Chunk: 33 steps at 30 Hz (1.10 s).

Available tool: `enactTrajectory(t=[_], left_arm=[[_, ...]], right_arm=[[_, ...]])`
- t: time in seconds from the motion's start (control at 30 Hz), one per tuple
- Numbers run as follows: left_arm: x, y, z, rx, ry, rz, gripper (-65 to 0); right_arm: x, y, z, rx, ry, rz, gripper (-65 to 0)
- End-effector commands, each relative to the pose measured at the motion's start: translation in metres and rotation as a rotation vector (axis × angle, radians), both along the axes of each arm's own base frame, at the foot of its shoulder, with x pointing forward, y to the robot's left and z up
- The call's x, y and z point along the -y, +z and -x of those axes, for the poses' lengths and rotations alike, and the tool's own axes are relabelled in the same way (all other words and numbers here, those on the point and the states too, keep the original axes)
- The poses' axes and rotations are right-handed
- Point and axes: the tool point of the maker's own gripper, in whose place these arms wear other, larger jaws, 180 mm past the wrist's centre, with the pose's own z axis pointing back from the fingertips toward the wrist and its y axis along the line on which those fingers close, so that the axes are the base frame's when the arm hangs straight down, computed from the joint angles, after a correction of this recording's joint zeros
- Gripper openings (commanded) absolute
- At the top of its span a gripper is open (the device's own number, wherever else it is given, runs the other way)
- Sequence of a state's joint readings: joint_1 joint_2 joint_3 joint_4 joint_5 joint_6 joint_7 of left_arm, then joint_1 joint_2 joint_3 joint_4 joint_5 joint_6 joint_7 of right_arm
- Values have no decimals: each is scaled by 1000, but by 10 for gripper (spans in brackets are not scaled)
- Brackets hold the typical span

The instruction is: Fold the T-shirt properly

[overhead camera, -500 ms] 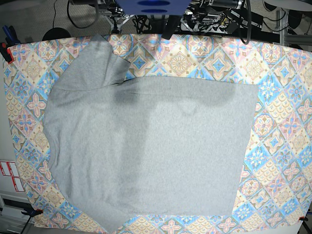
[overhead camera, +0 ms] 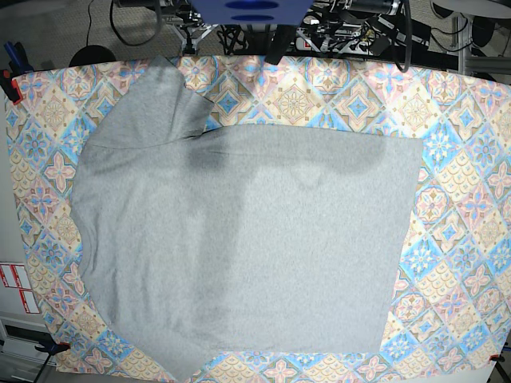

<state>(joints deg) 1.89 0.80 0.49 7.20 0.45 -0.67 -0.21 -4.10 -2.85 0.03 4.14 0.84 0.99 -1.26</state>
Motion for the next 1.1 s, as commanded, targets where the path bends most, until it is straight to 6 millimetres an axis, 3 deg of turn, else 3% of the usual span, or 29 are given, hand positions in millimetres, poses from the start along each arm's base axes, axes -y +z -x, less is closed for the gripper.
enactTrajectory(t=[0.0,0.1,0.27,0.4,0.47,0.57,0.67,0.8,0.93,1.0,1.07], left_arm=[[0,0,-2,9,1,0,-650],[0,0,-2,9,1,0,-650],[0,0,-3,10,1,0,-650],[2,0,-3,10,2,3,-650],[3,0,-3,10,2,5,-650],[1,0,-2,9,1,2,-650],[-1,0,16,-17,1,-1,-650],[-23,0,36,-45,-3,-35,-650],[-49,4,41,4,-9,-75,-650],[-53,6,42,23,-12,-81,-650],[-69,10,45,40,-21,-106,-650]], right_arm=[[3,0,2,7,-1,5,-643],[22,2,-5,69,0,39,-643],[36,7,-16,209,-4,71,-637],[45,8,-17,214,0,85,-563],[45,7,-12,186,1,83,-551],[45,5,-1,141,6,80,-586],[45,6,12,124,7,80,-598],[46,9,29,137,7,85,-598],[47,14,41,177,6,92,-598],[60,17,46,189,13,113,-598],[70,20,52,205,20,130,-598]])
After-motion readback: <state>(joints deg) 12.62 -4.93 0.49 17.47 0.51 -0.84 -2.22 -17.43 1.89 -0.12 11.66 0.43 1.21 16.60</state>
